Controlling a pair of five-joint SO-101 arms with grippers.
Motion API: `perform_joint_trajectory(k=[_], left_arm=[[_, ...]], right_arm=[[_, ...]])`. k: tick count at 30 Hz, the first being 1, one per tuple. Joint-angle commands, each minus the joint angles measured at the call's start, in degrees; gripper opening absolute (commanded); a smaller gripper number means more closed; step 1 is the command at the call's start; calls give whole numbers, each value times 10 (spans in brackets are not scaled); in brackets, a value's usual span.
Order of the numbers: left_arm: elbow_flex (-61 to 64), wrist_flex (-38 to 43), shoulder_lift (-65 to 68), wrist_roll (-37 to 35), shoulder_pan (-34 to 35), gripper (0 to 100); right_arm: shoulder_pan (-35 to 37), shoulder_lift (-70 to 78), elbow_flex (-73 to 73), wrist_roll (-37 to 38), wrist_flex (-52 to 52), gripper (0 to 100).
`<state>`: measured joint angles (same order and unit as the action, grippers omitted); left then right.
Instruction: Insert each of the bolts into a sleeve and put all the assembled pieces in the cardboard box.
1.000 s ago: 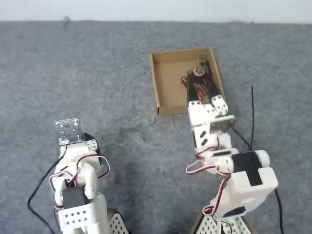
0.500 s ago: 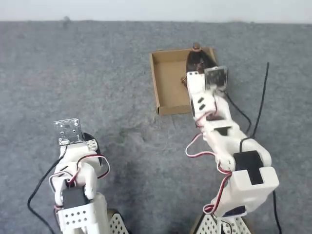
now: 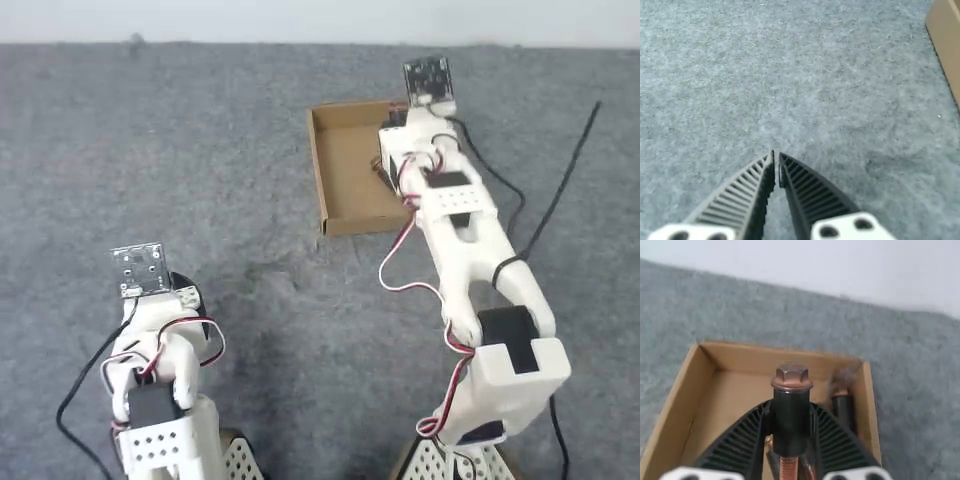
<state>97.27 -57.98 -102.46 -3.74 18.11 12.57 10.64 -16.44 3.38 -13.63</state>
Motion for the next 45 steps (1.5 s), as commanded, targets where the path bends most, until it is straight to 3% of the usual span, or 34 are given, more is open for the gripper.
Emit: perform_joint_trajectory(k=[1,15,23,29,31,43,45], left_arm=[[-6,2,4,6,4,11],[-6,2,4,6,4,11],[-6,3,4,7,4,11],[-6,11,6,7,4,11],[-6,11,6,7,4,11],[-6,11,6,7,4,11],[-6,11,6,7,4,11]], right_arm=[[0,-9,114,0,-118,6],[33,217,405,3,-269,6],[54,293,534,61,-415,8],[61,302,574,61,-491,206],[61,298,580,61,-501,227],[8,214,605,58,-644,7],[-2,192,605,57,-672,13]])
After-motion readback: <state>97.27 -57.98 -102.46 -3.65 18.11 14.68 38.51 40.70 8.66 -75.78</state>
